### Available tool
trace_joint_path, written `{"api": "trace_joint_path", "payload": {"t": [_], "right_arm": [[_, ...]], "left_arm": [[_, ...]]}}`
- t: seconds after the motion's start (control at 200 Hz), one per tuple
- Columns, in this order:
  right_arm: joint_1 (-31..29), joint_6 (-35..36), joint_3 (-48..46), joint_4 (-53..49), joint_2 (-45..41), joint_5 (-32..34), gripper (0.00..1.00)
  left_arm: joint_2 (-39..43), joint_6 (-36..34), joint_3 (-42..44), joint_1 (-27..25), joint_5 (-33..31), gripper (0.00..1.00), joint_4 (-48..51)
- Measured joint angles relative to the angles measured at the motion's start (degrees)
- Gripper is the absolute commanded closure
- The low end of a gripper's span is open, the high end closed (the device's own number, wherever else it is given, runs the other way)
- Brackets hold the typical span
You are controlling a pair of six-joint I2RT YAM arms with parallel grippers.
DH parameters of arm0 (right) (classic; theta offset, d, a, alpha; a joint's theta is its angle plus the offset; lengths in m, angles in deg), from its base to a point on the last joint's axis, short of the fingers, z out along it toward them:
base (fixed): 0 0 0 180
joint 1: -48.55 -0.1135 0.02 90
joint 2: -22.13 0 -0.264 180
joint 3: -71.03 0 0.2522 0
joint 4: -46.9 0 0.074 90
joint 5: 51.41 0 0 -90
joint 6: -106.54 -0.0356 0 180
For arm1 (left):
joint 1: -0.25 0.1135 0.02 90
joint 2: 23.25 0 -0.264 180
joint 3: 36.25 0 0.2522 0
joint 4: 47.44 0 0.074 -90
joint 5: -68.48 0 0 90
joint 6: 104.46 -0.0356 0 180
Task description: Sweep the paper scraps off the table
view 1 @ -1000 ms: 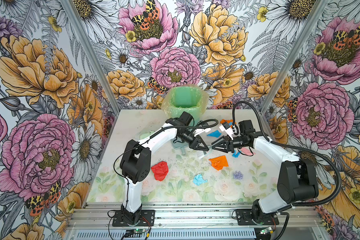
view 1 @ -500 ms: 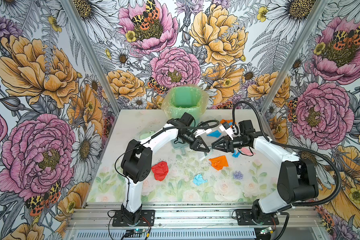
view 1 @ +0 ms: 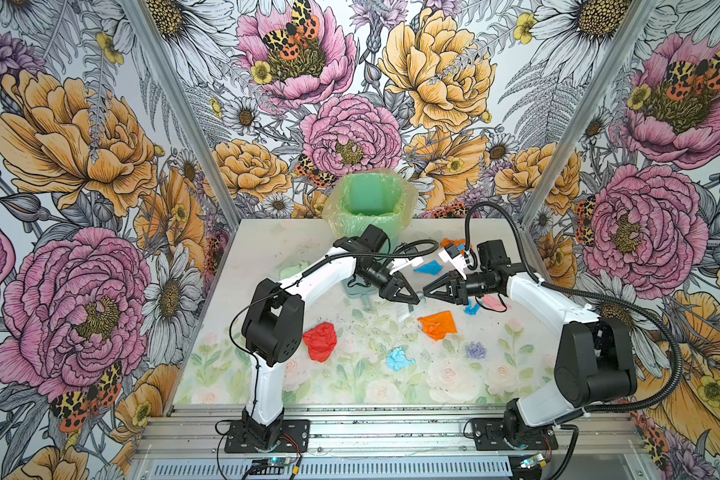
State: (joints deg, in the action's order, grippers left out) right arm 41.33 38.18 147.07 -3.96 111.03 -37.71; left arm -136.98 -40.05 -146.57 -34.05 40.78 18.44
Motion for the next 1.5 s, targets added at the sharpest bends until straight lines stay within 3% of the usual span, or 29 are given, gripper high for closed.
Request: {"api": "trace_joint_path", "payload": {"t": [0.08,0.14,0.235,0.676,0.681,0.686,0.691,0.701,0.706,0.726,1.091,1.261,1.501], "right_arm": [[0.00,-0.17,0.00,0.02,0.00,0.00,0.94],[0.00,-0.17,0.00,0.02,0.00,0.00,1.00],[0.00,-0.20,0.00,0.02,0.04,0.09,1.00],[-0.11,-0.11,0.00,0.74,-0.04,2.86,1.00],[-0.11,-0.11,0.00,0.76,-0.04,2.91,1.00],[-0.09,-0.11,0.00,0.76,-0.07,2.95,1.00],[-0.09,-0.13,0.00,0.83,-0.09,2.97,1.00],[-0.09,-0.09,0.00,0.98,-0.09,2.99,1.00],[-0.09,-0.09,0.00,1.01,-0.11,2.99,1.00],[-0.09,-0.07,0.00,1.22,-0.20,3.13,1.00],[0.07,0.00,-0.15,0.46,-3.48,6.23,1.00],[0.17,-1.95,-0.15,0.46,-4.26,10.67,1.00],[0.17,-7.10,-2.73,4.74,-9.81,22.14,1.00]], "left_arm": [[0.00,0.02,0.00,0.00,0.00,1.00,0.00],[0.00,0.02,0.00,0.00,0.00,0.90,0.00],[0.00,0.02,0.00,0.00,-0.13,0.73,0.00],[1.81,0.09,0.68,-0.46,-7.15,0.72,-0.96],[1.88,0.09,0.68,-0.46,-7.28,0.70,-0.96],[1.90,0.09,0.68,-0.46,-7.34,0.60,-0.94],[1.95,0.09,0.68,-0.46,-7.48,0.39,-0.94],[2.05,0.09,0.70,-0.46,-7.69,0.16,-0.96],[2.10,0.11,0.72,-0.46,-7.76,0.09,-0.96],[2.29,0.22,0.81,-0.46,-8.20,0.02,-0.96],[5.01,5.95,5.51,2.71,-19.17,0.01,-3.08],[8.81,9.55,10.67,2.71,-24.52,0.01,-6.32],[18.62,24.09,19.41,2.84,-41.46,0.01,-15.45]]}}
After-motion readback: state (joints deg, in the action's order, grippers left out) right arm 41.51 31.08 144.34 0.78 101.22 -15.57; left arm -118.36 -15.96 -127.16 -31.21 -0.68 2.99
